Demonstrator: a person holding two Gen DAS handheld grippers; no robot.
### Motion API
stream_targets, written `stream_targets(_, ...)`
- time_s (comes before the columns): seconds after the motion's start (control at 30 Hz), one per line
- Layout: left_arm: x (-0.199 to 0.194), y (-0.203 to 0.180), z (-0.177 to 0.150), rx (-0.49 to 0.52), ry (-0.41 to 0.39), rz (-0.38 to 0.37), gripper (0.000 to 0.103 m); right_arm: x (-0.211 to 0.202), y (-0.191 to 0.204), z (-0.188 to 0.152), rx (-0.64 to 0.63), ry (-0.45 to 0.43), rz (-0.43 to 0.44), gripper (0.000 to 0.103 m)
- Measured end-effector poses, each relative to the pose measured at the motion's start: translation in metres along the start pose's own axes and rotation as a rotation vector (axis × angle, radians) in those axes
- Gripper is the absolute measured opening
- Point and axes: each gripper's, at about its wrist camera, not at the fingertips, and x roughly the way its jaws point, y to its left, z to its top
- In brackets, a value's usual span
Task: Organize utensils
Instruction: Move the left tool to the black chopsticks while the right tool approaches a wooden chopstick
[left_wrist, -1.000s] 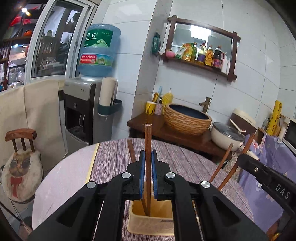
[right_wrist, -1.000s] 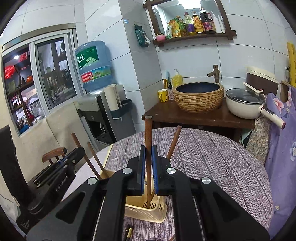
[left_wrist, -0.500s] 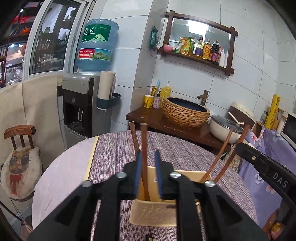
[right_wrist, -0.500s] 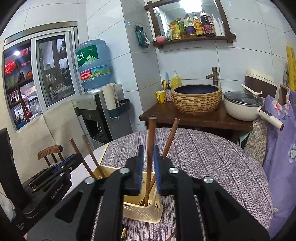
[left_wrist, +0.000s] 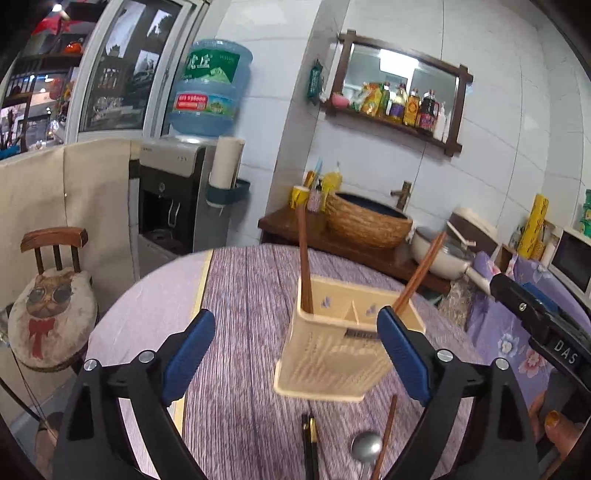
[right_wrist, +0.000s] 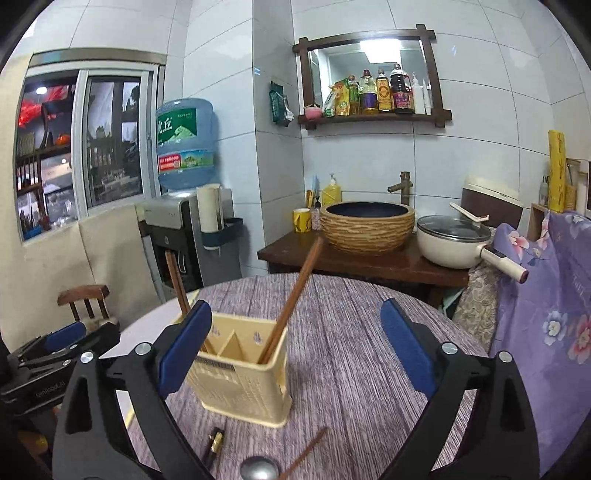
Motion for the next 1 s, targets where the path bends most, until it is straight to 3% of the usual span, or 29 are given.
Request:
stream_targets(0.2,0.001,0.008,-0.040,0.013,0.087,0.013,0.091,-0.006,-0.005,-0.045,-0.014,0.120,-0.032,0.096)
stream_targets(0.4,0.008,0.016,-0.079,0.019,0.185,0.030,0.090,-0.006,-0.023,-0.096,0.051,0.244,-0.063,0.096)
stream_targets(0.7,0.014,0.026,-0.115,0.002,0.312,-0.002,0.059,-0.002,-0.042,-0.157,0.138,0.385,-0.094,0.096)
stream_targets(1.0,0.034,0.002,-0.127,0.065,0.391,-0.057,0.037,0.003,-0.036,-0.168,0.119,0.423,-0.090,0.096)
